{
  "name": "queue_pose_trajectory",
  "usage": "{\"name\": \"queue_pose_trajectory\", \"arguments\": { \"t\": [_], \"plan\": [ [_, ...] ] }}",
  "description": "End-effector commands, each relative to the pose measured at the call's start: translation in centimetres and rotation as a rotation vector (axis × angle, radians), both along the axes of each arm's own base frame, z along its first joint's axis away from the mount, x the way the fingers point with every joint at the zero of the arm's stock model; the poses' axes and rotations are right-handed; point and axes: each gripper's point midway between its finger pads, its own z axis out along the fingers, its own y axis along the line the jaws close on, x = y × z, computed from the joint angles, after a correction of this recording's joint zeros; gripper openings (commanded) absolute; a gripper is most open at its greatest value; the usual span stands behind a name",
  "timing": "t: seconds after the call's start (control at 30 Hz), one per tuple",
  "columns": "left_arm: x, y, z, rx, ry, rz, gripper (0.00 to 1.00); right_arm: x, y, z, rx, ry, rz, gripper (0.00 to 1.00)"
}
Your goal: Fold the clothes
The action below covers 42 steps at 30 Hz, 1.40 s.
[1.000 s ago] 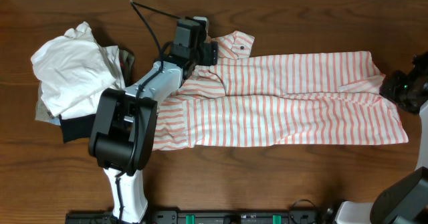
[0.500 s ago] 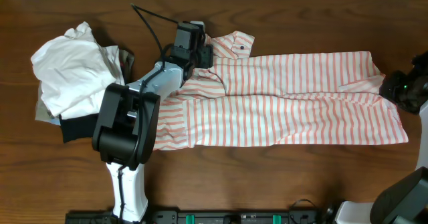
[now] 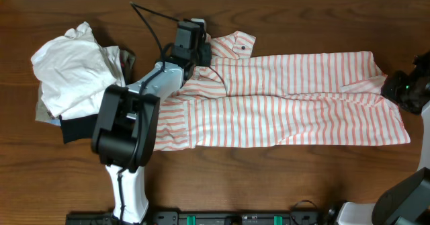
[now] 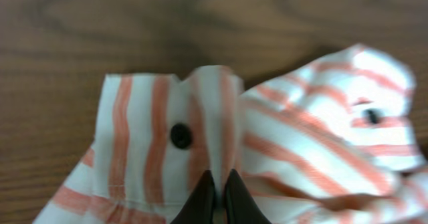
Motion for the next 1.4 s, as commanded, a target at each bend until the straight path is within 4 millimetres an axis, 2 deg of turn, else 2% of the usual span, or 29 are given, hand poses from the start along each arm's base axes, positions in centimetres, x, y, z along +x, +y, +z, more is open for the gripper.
{"name": "queue_pose_trajectory", "arguments": {
  "t": [0.0,0.13,0.23,0.43,0.6,0.7,0.87,0.97,1.13,1.27,1.3,1.37],
  "plan": [
    [0.1,-0.7,10.0,-0.064,-0.179,-0.039,0.06,0.0,0.3,-0.3,0.005,0.006,0.018,0.33],
    [-1.4,-2.1,15.5,-0.124,-0.262,-0.1,0.06,0.0,0.3,-0.3,0.005,0.006,0.018,0.33],
    [-3.0,-4.1,18.4,-0.18,-0.3,-0.184,0.06,0.0,0.3,-0.3,0.006,0.007,0.018,0.33],
    [-5.7,-7.8,21.1,-0.209,-0.347,-0.292,0.06,-0.1,0.4,-0.4,0.01,0.013,0.018,0.33],
    [-7.4,-10.3,22.1,-0.189,-0.381,-0.374,0.06,-0.2,0.4,-0.4,0.011,0.014,0.018,0.33],
    [-8.1,-11.3,22.2,-0.2,-0.377,-0.406,0.06,-0.1,0.6,-0.3,0.02,0.009,0.023,0.33],
    [-10.1,-13.7,22.0,-0.234,-0.354,-0.493,0.06,1.1,2.8,0.3,0.105,-0.06,0.117,0.33],
    [-11.5,-15.2,21.2,-0.227,-0.319,-0.534,0.06,1.3,3.3,0.4,0.118,-0.069,0.131,0.34],
    [-14.2,-17.1,18.3,-0.177,-0.22,-0.609,0.06,1.4,3.7,0.4,0.118,-0.068,0.142,0.34],
    [-16.3,-18.0,15.0,-0.129,-0.108,-0.658,0.06,1.4,3.8,0.4,0.119,-0.066,0.143,0.33],
    [-17.5,-18.6,13.3,-0.109,-0.048,-0.681,0.06,1.4,3.8,0.4,0.119,-0.066,0.143,0.33],
    [-18.7,-19.4,11.8,-0.093,-0.004,-0.706,0.06,1.4,3.8,0.4,0.119,-0.066,0.143,0.33]
  ]
}}
